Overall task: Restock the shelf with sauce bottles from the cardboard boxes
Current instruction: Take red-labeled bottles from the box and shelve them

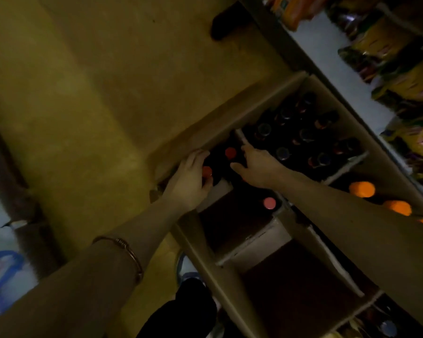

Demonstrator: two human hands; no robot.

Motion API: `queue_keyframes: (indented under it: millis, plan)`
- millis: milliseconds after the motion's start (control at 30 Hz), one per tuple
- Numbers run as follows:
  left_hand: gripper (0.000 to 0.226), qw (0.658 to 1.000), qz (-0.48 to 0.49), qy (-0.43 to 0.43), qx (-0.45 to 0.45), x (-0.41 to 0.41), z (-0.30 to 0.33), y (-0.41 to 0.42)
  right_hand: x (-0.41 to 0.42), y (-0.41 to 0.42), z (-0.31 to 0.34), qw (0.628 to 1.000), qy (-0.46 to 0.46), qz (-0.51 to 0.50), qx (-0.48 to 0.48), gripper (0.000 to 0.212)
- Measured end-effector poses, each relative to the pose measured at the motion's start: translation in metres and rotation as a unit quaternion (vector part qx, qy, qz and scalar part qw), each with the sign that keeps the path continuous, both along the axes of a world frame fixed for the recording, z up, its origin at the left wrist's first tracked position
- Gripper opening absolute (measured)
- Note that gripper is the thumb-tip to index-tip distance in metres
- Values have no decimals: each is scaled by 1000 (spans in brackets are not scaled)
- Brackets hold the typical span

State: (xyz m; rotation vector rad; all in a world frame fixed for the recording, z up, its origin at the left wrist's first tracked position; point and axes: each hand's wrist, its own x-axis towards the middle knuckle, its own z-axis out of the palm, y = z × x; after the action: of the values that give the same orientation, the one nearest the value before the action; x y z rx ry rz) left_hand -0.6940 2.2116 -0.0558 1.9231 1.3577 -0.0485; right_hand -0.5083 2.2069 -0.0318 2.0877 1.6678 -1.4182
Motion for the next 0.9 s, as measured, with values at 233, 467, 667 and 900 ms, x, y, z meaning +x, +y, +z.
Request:
queue_keyframes:
  millis: [233,467,667,900]
  plan:
    - [44,975,145,-144,-87,3,-75,-10,-2,19,-65,984,121,-120,-46,65]
    - [31,904,281,-265,-183,14,-114,-8,-12,29,-106,978,151,-145,3,55]
    - [11,949,248,-196,1,15,-117,-16,-16,19,-106,989,72,-99,79,46]
    - [15,919,325,-203,-91,-11,-47,-23,-9,9,-40,984,60,-86,145,34]
